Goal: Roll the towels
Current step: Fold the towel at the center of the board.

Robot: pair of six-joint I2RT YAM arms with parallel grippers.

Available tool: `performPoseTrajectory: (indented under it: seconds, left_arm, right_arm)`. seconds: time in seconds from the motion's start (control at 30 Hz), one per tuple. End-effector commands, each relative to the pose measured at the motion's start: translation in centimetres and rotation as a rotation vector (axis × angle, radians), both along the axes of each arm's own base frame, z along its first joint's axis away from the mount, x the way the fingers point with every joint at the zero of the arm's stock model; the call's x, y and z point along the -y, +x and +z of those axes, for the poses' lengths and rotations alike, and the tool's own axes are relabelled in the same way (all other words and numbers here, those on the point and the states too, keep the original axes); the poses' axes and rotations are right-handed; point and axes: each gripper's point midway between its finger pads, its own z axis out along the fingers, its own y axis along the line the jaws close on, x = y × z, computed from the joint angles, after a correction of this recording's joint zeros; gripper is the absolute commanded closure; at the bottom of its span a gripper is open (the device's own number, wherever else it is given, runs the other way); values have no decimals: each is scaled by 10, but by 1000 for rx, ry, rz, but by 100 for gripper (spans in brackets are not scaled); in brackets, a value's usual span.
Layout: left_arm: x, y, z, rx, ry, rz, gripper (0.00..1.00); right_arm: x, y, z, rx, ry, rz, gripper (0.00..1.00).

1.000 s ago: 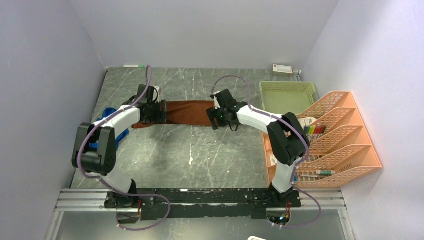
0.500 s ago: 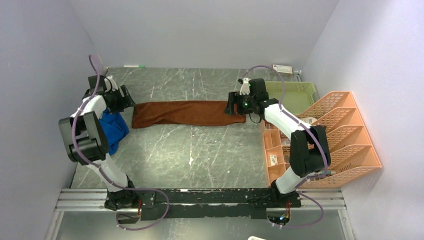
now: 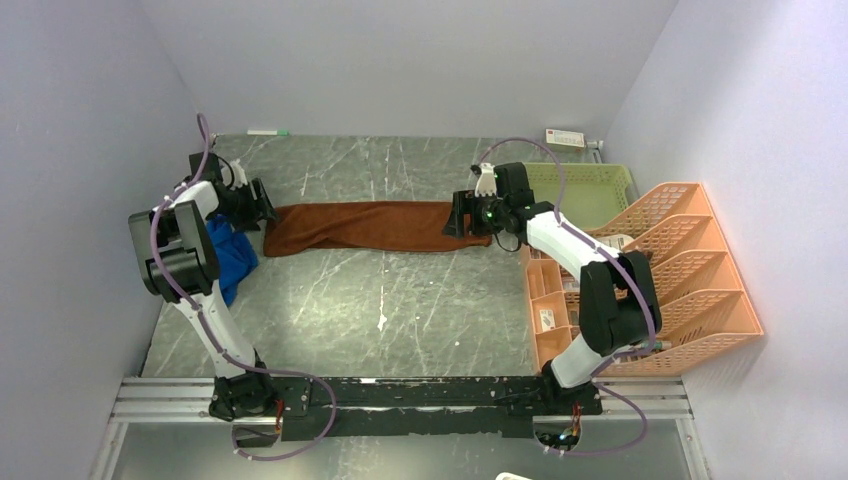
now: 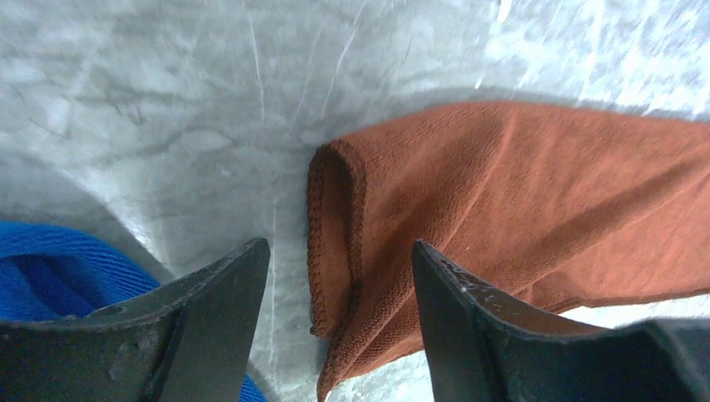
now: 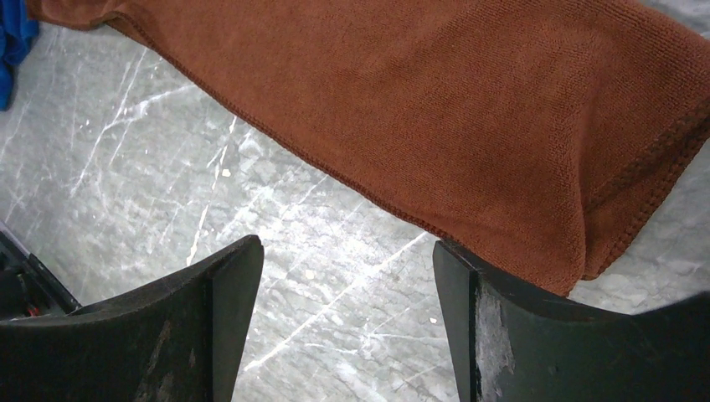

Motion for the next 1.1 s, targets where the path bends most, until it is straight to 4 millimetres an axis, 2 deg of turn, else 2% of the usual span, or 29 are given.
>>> performPoseTrajectory:
  seconds: [0.0, 0.23, 0.37, 0.4, 0.47, 0.5, 0.57, 0.7, 0.83, 1.07]
  left_arm:
    - [13, -28, -25, -90, -62, -41, 29]
    - [40, -44, -38, -120, -204, -106, 39]
    - [47, -45, -45, -135, -253, -110, 57]
    - [47, -44, -46, -136, -258, -109, 66]
    - [44, -42, -45, -135, -249, -98, 91]
    - [42, -40, -41, -126, -241, -93, 93]
    - [37, -35, -30, -101, -226, -75, 93]
    - [23, -27, 0, -36, -156, -38, 93]
    - [4, -22, 36, 9, -64, 2, 93]
    - [-53, -24, 96, 149, 51, 148, 93]
  right_arm:
    - [0, 2, 12, 50, 9, 7, 25]
    - [-2, 0, 8, 48, 28, 5, 25]
    - [-1, 2, 9, 61, 31, -3, 25]
    - [1, 4, 9, 69, 19, -16, 25]
    - [12, 10, 3, 72, -32, -71, 25]
    - [19, 14, -4, 68, -71, -108, 25]
    - [38, 21, -13, 54, -168, -188, 25]
    - [53, 37, -4, 101, -259, -260, 25]
    - [49, 45, -7, 106, -307, -247, 27]
    - [39, 38, -23, 72, -297, -214, 27]
